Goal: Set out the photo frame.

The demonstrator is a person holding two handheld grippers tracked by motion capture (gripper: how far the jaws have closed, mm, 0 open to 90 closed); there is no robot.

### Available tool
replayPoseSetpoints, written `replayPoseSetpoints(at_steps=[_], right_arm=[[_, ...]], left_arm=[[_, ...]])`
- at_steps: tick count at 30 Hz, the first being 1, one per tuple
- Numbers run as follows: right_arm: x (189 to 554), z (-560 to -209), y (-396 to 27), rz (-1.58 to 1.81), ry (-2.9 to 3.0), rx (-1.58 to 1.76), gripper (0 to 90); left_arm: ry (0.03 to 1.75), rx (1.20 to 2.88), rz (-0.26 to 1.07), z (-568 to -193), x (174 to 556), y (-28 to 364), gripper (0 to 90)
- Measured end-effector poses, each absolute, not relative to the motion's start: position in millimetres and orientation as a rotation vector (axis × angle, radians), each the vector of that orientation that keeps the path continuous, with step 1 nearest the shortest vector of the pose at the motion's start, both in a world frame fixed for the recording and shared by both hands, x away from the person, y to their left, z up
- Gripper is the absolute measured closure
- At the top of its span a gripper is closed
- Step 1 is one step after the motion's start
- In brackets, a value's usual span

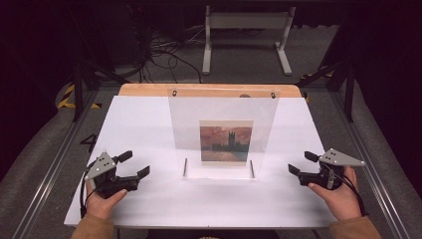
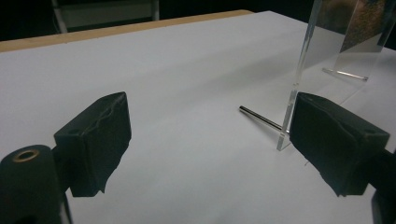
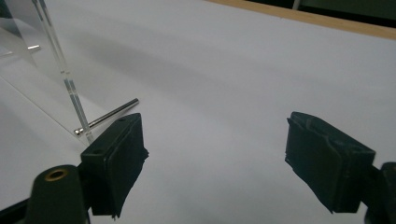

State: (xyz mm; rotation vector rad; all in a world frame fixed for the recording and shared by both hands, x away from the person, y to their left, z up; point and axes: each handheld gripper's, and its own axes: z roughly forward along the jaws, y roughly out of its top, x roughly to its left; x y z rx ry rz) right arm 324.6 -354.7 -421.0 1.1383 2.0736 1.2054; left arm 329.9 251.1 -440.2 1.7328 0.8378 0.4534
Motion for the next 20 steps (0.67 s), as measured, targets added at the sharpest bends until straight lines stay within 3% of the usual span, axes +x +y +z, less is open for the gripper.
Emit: replayPoseSetpoints(at_steps=[7, 20], right_arm=[[325, -443, -349, 1.168, 2.127, 1.149, 19.1], [326, -452, -346, 1.119, 2.162, 1.146, 17.1]], left_arm=[[0.825, 1.731, 0.457, -445, 332, 251, 13.2], [0.807, 1.748, 0.439, -450, 333, 246, 12.6]])
